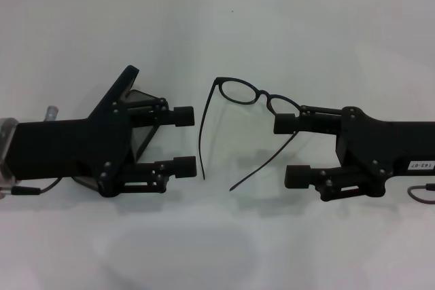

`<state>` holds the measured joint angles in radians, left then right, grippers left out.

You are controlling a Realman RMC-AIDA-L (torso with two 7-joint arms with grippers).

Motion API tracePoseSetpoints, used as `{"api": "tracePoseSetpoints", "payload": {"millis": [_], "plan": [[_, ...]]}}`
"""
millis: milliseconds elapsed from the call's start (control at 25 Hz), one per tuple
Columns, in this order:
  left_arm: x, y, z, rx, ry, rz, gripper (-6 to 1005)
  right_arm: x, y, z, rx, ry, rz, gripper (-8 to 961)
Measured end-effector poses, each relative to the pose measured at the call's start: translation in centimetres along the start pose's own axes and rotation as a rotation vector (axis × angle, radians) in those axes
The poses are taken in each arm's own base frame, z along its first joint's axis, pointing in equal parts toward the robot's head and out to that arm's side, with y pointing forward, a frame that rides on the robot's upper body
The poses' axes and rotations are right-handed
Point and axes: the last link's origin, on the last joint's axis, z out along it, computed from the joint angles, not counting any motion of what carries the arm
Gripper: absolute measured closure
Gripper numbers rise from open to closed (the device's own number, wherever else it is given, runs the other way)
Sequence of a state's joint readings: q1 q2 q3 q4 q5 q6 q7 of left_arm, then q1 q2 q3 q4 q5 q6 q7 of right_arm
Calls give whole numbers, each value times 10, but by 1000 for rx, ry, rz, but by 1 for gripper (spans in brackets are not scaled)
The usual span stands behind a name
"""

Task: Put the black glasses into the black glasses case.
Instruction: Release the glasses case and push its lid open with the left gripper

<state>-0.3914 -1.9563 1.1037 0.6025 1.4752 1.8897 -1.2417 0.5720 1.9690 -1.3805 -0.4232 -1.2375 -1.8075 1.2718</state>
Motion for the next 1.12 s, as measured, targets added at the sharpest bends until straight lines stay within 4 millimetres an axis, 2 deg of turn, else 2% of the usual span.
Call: {"api": "tracePoseSetpoints", "payload": {"millis": [440,560,720,800,960,1040,1120], "plan": [[-3,2,0,1,-1,-5,272,1,1,-1,6,-7,2,110],[-1,1,2,13,24,0,273,-1,-1,-7,42,-39,-11,110],[26,-14,9,87,83,-7,274,-5,-1,-34,169,-127,-57,109],[46,-26,11,144,25,-51,275,-4,3,-51,238,-164,-80,109],[92,-42,18,368,-211,-128,279,3,18,-83,362,-211,-102,109],[107,-46,19,537,-353,-150,284,8,23,-90,398,-227,-105,109],[110,-48,20,658,-475,-168,290,14,27,-94,427,-242,-109,109]]}}
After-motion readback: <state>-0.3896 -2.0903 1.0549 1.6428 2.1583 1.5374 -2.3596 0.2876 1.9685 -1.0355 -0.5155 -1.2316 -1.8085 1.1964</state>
